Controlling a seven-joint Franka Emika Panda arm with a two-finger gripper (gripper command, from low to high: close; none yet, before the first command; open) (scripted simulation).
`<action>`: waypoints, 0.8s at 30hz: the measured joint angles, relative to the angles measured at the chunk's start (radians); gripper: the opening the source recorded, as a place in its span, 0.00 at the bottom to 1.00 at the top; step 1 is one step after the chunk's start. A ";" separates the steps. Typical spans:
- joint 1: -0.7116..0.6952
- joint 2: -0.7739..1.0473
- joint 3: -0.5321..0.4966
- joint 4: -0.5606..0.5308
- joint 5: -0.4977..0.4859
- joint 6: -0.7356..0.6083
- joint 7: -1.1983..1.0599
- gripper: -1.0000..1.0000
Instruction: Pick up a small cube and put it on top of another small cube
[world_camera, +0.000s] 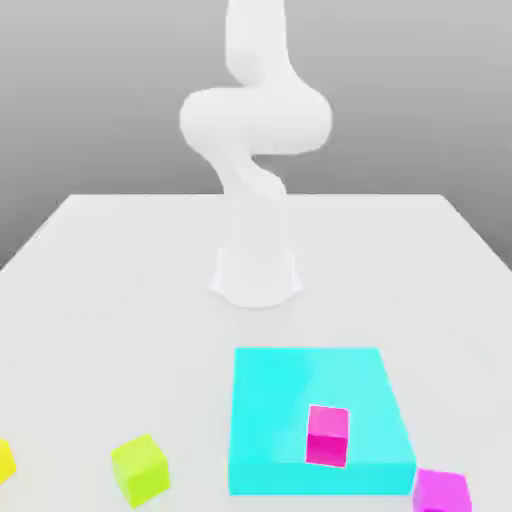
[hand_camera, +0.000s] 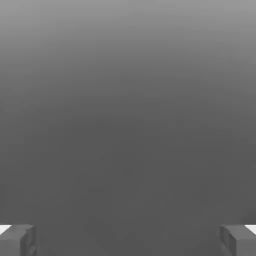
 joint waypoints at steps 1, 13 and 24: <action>0.001 0.039 -0.019 0.003 0.008 0.009 -0.010 0.50; -0.018 0.475 -0.219 0.043 0.146 0.101 -0.157 0.50; -0.143 0.873 -0.296 0.080 0.275 0.184 -0.293 0.50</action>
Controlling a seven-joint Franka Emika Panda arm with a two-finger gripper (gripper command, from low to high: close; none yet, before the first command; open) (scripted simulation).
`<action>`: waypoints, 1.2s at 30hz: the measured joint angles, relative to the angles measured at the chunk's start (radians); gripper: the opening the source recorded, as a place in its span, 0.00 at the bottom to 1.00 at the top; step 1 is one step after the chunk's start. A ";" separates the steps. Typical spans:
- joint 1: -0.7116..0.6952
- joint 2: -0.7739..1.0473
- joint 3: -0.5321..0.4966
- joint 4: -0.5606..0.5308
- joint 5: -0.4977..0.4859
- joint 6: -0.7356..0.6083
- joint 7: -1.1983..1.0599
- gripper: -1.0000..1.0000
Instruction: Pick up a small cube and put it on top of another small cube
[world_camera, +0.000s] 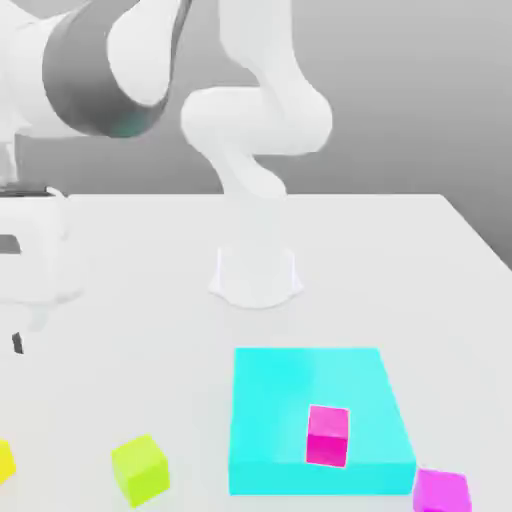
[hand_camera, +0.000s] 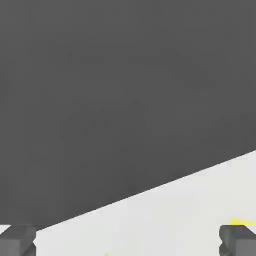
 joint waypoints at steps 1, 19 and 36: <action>-0.012 0.035 -0.004 0.003 0.006 0.009 -0.008 0.50; -0.160 0.415 0.029 0.058 0.090 0.179 -0.100 0.00; 0.258 0.159 0.209 -0.040 -0.168 0.040 -0.088 0.00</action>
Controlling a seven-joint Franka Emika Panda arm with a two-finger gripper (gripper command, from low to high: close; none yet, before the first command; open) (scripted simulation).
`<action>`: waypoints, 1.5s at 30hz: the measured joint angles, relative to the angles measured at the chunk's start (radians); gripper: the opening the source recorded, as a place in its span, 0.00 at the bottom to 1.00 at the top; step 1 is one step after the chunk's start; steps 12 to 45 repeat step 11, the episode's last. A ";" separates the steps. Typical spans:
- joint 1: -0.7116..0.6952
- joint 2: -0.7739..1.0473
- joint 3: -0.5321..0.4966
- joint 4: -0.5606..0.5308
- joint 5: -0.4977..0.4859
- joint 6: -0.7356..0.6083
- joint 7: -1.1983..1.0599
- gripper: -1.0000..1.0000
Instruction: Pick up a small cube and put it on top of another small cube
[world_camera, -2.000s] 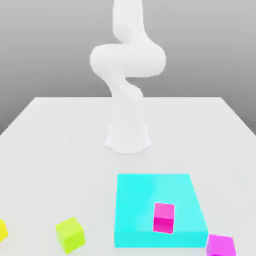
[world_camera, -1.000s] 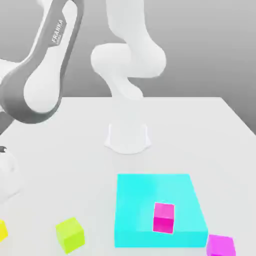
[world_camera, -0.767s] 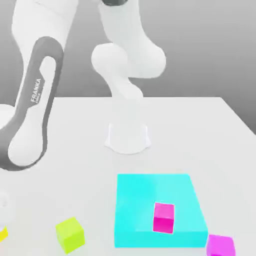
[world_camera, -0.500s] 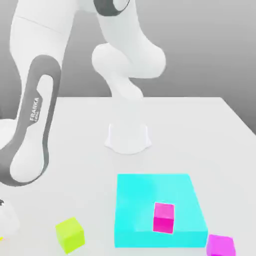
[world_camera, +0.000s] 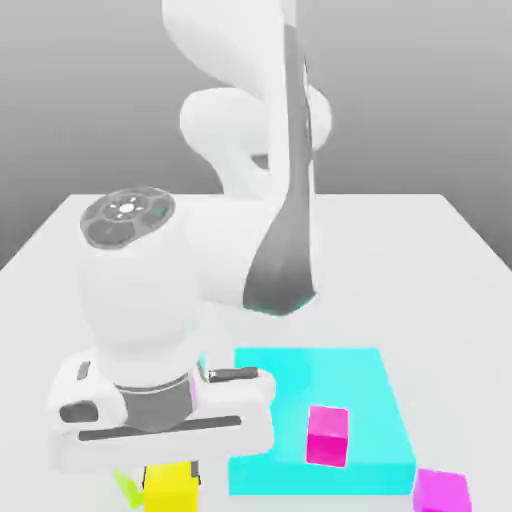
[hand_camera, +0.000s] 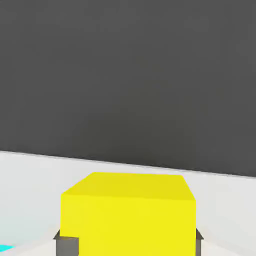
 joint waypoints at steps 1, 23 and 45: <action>0.028 -0.012 0.018 -0.008 -0.016 -0.001 -0.002 0.00; 0.221 0.064 0.143 0.003 -0.131 0.089 -0.009 1.00; 0.221 0.064 0.143 0.003 -0.131 0.089 -0.009 1.00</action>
